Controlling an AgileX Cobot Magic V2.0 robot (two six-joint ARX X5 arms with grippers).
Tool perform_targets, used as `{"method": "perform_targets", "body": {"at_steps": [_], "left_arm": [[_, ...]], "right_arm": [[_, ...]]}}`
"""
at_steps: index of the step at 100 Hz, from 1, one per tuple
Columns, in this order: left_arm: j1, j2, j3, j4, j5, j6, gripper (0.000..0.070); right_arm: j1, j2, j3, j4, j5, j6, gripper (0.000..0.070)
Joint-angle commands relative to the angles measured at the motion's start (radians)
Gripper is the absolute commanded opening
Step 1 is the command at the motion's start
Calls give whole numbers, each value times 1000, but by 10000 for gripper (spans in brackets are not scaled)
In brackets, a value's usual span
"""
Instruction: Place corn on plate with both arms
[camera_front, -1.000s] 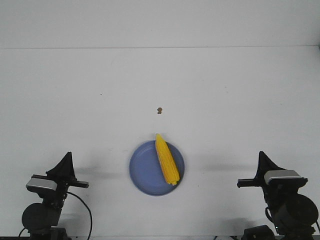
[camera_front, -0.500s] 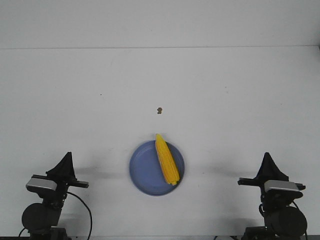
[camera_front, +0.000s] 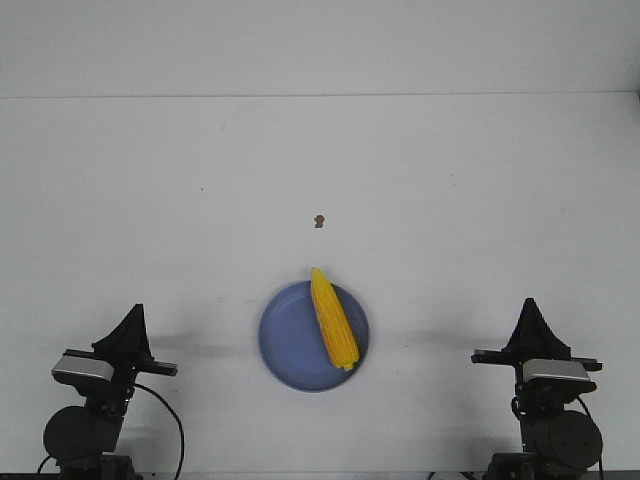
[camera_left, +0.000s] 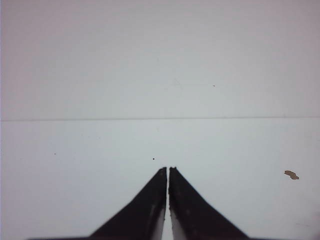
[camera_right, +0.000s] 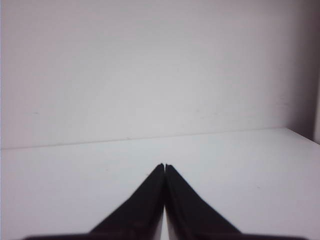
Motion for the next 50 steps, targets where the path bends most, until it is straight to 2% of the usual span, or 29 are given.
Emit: {"method": "perform_targets", "body": {"at_steps": [1, 37, 50], "left_arm": [[1, -1, -20, 10, -1, -2, 12], [1, -1, -20, 10, -1, -2, 12], [1, -1, -20, 10, -1, -2, 12]], "right_arm": [[0, 0, -21, 20, -7, 0, 0], [2, 0, -128, 150, -20, 23, 0], [2, 0, -128, 150, -31, 19, 0]]}}
